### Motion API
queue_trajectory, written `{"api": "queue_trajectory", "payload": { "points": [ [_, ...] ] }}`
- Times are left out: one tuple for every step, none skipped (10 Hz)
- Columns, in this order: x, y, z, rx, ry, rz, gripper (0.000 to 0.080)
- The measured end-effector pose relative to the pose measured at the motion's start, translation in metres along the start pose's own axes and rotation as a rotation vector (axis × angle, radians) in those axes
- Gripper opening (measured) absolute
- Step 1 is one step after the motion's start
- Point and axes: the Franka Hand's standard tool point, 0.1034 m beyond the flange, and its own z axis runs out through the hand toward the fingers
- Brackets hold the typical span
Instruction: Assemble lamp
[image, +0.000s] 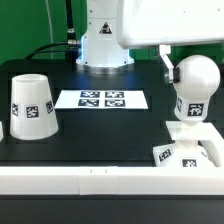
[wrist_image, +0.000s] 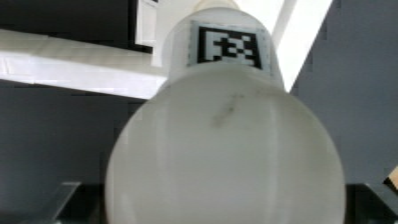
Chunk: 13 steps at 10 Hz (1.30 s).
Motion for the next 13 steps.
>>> {"api": "queue_trajectory", "payload": {
  "points": [
    [-0.0035,-0.002,0.0027,0.0,0.005,-0.003,0.0574],
    [-0.0037,-0.0029,0.0029,-0.001,0.019,-0.004,0.0574],
    [-0.0039,-0.0032,0.0029,-0.004,0.042,-0.005,0.0574],
    [-0.0043,-0.0035,0.0026,-0.007,0.073,-0.007,0.0574],
    [-0.0049,-0.0037,0.0023,-0.009,0.097,-0.008,0.0574],
    [-0.0046,-0.0036,0.0022,-0.009,0.098,-0.007,0.0574],
    [-0.0048,-0.0036,0.0024,-0.009,0.097,-0.007,0.0574],
    [-0.0049,-0.0036,0.0025,-0.009,0.097,-0.007,0.0668],
    [-0.0049,-0.0036,0.0025,-0.009,0.097,-0.007,0.069],
    [-0.0049,-0.0036,0.0025,-0.009,0.097,-0.007,0.0698],
    [-0.0048,-0.0037,0.0022,-0.009,0.096,-0.007,0.0698],
    [-0.0044,-0.0045,-0.0013,-0.007,0.085,-0.007,0.0698],
    [-0.0024,-0.0039,-0.0065,-0.007,0.084,-0.008,0.0698]
  ]
}}
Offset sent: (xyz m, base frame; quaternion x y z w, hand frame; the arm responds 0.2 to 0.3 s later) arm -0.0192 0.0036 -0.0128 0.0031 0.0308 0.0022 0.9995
